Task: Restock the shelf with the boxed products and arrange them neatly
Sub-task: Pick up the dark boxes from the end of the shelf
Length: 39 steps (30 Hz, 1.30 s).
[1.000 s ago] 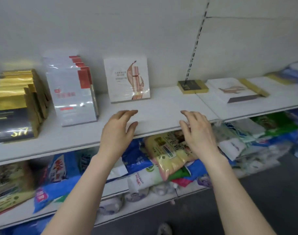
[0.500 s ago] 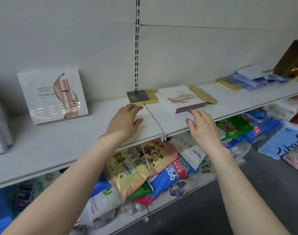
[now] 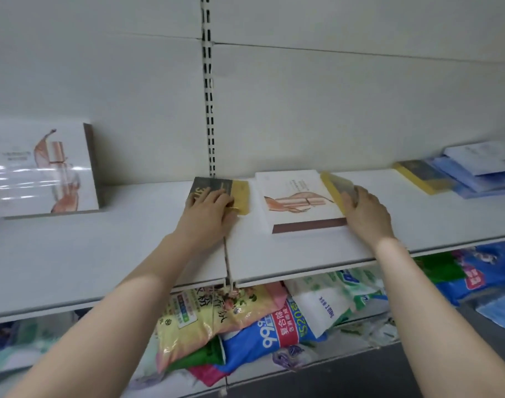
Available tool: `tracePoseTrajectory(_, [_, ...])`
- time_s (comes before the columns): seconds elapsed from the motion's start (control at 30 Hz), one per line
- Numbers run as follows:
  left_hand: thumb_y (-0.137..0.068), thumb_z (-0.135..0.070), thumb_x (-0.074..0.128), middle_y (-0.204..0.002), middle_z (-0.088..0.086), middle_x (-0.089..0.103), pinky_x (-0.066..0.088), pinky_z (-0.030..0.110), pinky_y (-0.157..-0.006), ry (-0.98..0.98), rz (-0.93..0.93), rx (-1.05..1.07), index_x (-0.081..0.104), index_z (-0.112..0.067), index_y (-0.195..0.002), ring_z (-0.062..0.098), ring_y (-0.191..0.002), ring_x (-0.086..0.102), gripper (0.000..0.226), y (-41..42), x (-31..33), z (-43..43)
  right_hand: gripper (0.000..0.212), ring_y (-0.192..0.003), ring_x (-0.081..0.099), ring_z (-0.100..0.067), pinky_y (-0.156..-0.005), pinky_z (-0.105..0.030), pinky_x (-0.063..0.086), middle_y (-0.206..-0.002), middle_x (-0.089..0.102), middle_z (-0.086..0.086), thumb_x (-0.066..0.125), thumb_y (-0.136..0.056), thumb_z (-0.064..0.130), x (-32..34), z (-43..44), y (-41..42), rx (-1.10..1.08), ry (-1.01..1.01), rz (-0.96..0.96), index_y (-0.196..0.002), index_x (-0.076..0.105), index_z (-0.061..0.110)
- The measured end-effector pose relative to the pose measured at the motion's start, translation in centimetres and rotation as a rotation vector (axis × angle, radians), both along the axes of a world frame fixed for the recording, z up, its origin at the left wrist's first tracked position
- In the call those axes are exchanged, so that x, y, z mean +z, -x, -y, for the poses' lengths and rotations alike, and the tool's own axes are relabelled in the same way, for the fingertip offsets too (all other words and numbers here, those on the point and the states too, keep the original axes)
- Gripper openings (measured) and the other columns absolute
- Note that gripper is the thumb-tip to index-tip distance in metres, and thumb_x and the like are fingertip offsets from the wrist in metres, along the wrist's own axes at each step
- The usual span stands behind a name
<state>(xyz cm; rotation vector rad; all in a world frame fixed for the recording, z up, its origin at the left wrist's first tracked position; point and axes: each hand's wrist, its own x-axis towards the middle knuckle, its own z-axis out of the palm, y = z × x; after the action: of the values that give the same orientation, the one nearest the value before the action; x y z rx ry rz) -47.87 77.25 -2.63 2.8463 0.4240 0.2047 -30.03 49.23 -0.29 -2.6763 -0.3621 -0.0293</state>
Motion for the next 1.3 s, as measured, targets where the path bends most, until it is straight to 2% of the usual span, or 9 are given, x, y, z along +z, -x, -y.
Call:
tracePoseTrajectory(0.17, [-0.089,-0.053,0.039,-0.099,-0.01,0.052,0.037,0.047,-0.095,0.185,0.1,0.028,0.057,-0.027,-0.095,0.012,-0.093,0.052,0.033,3.4,1.1,0.5,0.069,-0.11,0.054,-0.041,-0.095,-0.05,0.045,-0.121,0.059,-0.017,0.026,-0.079,0.074,0.5,-0.6,-0.6,-0.024,-0.1,-0.156,-0.13,0.041,0.031])
tracePoseTrajectory(0.23, [-0.083,-0.055,0.058,-0.112,-0.005,0.05,0.041,0.04,-0.096,0.241,0.168,0.12,0.058,-0.028,-0.114,0.019,-0.108,0.05,0.041,4.1,1.1,0.4,0.074,-0.112,0.054,-0.041,-0.096,-0.049,0.046,-0.122,0.06,-0.016,0.049,-0.075,0.075,1.2,-0.7,0.0,0.013,-0.155,-0.104,-0.131,0.043,0.028])
tracePoseTrajectory(0.37, [-0.065,-0.076,0.061,-0.147,0.011,0.035,0.024,0.042,-0.114,0.315,0.036,0.381,0.013,-0.017,-0.152,0.032,-0.139,0.022,0.115,3.9,0.8,0.2,0.096,-0.126,0.042,-0.034,-0.106,-0.044,0.039,-0.134,0.046,-0.013,0.084,-0.065,0.048,1.8,-2.1,2.2,0.206,-0.278,-0.004,-0.144,0.035,0.028])
tracePoseTrajectory(0.6, [-0.068,-0.031,0.085,-0.136,0.005,0.036,0.04,0.032,-0.098,0.594,0.155,0.286,0.002,-0.028,-0.153,0.019,-0.119,0.045,0.119,2.8,2.5,1.2,0.122,-0.128,0.042,-0.026,-0.103,-0.027,0.033,-0.137,0.033,-0.01,0.094,-0.056,0.037,2.0,-4.1,4.0,0.237,-0.325,-0.043,-0.154,0.02,0.027])
tracePoseTrajectory(0.73, [-0.08,-0.023,0.076,-0.123,0.0,0.046,0.039,0.026,-0.089,0.659,0.366,0.326,0.022,-0.026,-0.151,0.014,-0.104,0.05,0.089,3.5,3.2,1.3,0.111,-0.123,0.049,-0.024,-0.094,-0.026,0.037,-0.138,0.044,-0.008,0.091,-0.063,0.023,1.9,-4.1,4.9,0.168,-0.476,-0.007,-0.152,0.024,0.02])
tracePoseTrajectory(0.9, [-0.088,-0.018,0.065,-0.109,0.003,0.058,0.052,0.031,-0.072,0.787,0.489,0.322,0.052,-0.028,-0.112,0.023,-0.085,0.068,0.029,6.4,3.3,0.7,0.067,-0.096,0.057,-0.016,-0.078,-0.023,0.043,-0.103,0.06,0.005,0.084,-0.074,0.016,1.9,-4.6,6.1,0.142,-0.649,-0.039,-0.13,0.047,0.02])
tracePoseTrajectory(1.03, [-0.09,-0.014,0.065,-0.107,0.008,0.063,0.054,0.026,-0.061,0.913,0.55,0.431,0.046,-0.014,-0.117,0.023,-0.079,0.068,0.033,8.9,3.5,0.5,0.036,-0.097,0.064,-0.024,-0.084,-0.039,0.052,-0.097,0.067,0.005,0.081,-0.077,0.031,0.9,-5.7,6.4,0.172,-0.664,-0.018,-0.103,0.057,0.025])
tracePoseTrajectory(1.2, [-0.081,-0.035,0.073,-0.108,0.003,0.067,0.054,0.048,-0.089,0.998,0.626,0.552,0.053,-0.025,-0.121,0.022,-0.096,0.068,0.046,13.4,3.7,0.4,0.04,-0.083,0.065,-0.015,-0.082,-0.048,0.057,-0.09,0.065,0.012,0.082,-0.076,0.017,1.2,-8.2,8.2,0.172,-0.947,-0.164,-0.107,0.057,0.025])
tracePoseTrajectory(1.3, [-0.072,-0.046,0.075,-0.111,0.002,0.068,0.053,0.045,-0.093,0.987,0.683,0.588,0.059,-0.022,-0.12,0.02,-0.102,0.066,0.057,16.5,3.7,0.0,0.028,-0.086,0.067,-0.026,-0.077,-0.048,0.055,-0.087,0.067,0.003,0.083,-0.074,0.027,1.4,-9.9,10.8,0.192,-1.012,-0.236,-0.092,0.062,0.022])
